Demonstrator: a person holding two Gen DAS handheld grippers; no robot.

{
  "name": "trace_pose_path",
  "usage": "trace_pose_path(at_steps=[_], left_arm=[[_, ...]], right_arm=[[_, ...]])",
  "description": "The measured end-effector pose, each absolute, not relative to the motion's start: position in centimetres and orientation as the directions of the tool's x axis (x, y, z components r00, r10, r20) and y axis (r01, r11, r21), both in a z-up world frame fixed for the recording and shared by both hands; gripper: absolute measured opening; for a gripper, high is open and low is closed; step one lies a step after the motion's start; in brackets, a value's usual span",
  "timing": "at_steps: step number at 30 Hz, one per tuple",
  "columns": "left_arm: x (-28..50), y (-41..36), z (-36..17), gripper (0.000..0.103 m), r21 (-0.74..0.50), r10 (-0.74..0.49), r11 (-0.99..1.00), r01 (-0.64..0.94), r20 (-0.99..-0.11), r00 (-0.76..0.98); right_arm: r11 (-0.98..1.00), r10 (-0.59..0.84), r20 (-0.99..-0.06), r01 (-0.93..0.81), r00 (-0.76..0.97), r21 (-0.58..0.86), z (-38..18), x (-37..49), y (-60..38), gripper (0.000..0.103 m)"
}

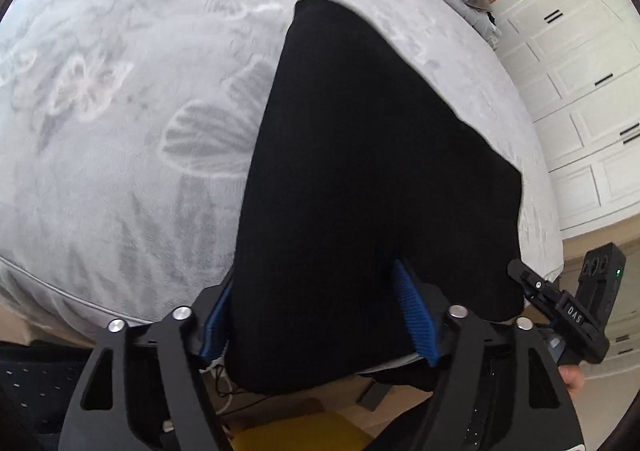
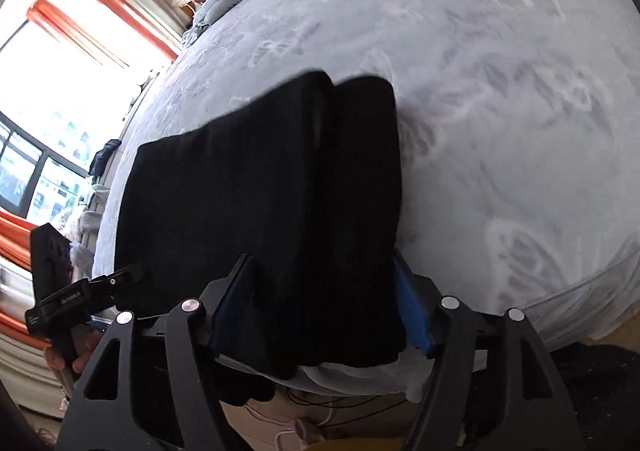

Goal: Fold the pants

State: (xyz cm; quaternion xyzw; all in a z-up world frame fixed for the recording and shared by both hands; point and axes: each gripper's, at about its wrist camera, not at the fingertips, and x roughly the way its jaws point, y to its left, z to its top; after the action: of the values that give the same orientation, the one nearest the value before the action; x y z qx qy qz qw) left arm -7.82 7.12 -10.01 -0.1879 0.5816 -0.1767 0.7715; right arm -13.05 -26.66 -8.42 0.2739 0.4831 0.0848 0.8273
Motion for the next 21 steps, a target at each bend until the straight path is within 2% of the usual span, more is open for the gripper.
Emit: trace_pose_path(at_steps=[2,4,5,6,7,9,10,12,18,21], left_arm=[[-7.6,6.7,-10.4,0.088,-0.514,-0.503,0.857,0.043,-0.815,0.288],[-7.4,5.7,-10.4,0.087,-0.494,-0.49,0.867,0.069,-0.816,0.306],[-7.5,5.2,-10.3,0.084,-0.484,-0.483,0.871,0.082,-0.815,0.319],[-7.5,4.9,-10.2,0.066,-0.477,-0.481,0.873,0.099,-0.812,0.331],[-7.6,4.8,-9.8,0.05,-0.479,-0.487,0.87,0.112,-0.806,0.335],[-7.9,4.6,-8.3,0.032,-0.478,-0.489,0.87,0.125,-0.797,0.354],[-8.2,4.5,-7.2,0.027,-0.475,-0.491,0.869,0.14,-0.787,0.373],[-9.2,4.4,-4.6,0.023,-0.468,-0.498,0.865,0.18,-0.758,0.421],[-11.3,3.4,5.4,0.022,-0.447,-0.528,0.848,0.286,-0.661,0.533],[-12.5,3.2,10.1,0.022,-0.429,-0.548,0.835,0.344,-0.6,0.583]], right_arm=[[0.809,0.418,-0.726,0.139,0.546,0.571,-9.0,-13.5,-27.1,0.07],[0.811,0.418,-0.724,0.134,0.548,0.57,-9.3,-13.3,-26.8,0.07],[0.811,0.416,-0.724,0.134,0.551,0.569,-9.4,-13.1,-26.6,0.067],[0.811,0.419,-0.718,0.125,0.556,0.571,-9.4,-12.9,-26.4,0.05],[0.806,0.432,-0.708,0.113,0.558,0.581,-9.3,-12.9,-26.2,0.043],[0.812,0.424,-0.7,0.102,0.574,0.575,-8.2,-13.2,-26.0,0.038],[0.811,0.424,-0.684,0.088,0.594,0.578,-7.1,-13.6,-25.8,0.037],[0.8,0.442,-0.638,0.045,0.63,0.598,-4.6,-14.2,-25.3,0.035],[0.824,0.437,-0.52,-0.096,0.734,0.558,4.9,-16.2,-24.8,0.035],[0.83,0.429,-0.431,-0.159,0.794,0.535,9.8,-17.1,-25.2,0.031]])
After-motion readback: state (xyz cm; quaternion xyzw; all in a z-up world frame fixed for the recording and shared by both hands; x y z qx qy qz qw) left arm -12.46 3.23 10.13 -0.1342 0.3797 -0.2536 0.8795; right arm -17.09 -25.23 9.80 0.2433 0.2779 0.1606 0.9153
